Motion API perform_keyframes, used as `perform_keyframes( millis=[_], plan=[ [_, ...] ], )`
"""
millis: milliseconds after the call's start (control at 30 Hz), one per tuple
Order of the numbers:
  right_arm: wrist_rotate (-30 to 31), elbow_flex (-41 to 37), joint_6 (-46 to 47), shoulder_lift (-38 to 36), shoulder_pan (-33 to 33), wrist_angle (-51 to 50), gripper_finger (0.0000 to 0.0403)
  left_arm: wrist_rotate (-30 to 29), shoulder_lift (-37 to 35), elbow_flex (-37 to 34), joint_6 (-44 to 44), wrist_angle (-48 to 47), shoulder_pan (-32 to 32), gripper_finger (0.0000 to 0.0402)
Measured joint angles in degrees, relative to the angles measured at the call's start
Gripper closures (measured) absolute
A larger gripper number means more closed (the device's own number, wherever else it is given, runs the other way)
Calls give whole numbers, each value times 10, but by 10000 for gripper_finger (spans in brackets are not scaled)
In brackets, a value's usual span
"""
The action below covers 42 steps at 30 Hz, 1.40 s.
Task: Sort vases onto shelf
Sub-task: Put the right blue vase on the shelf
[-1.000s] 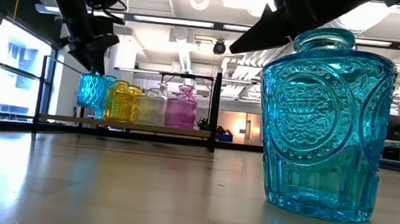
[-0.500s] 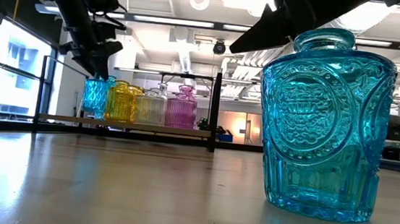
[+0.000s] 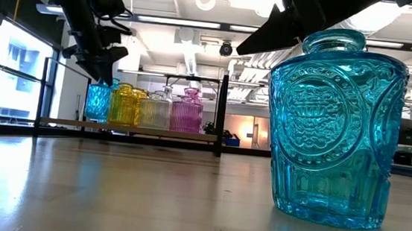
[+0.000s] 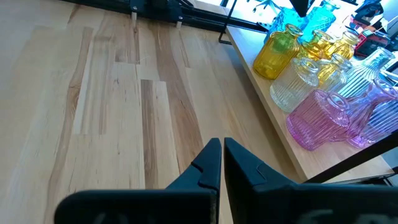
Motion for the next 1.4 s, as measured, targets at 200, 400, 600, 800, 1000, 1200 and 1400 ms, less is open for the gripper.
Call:
perform_keyframes(
  millis=[200,400,600,800,1000,1200,1400],
  plan=[
    [0,0,2,0,0,0,403,-7,0,0,0,-1,0,282],
    [0,0,0,0,0,0,402,-7,2,0,0,-1,0,282],
    [0,0,0,0,0,-1,402,-7,17,0,0,1,0,282],
    [0,0,0,0,0,-1,403,-10,27,0,0,7,0,282],
    [0,0,0,0,0,-2,402,-15,30,1,0,10,0,282],
    [0,0,0,0,0,-2,402,-17,30,1,5,10,0,253],
    [0,0,0,0,0,-2,402,-19,30,1,15,12,0,226]
  ],
)
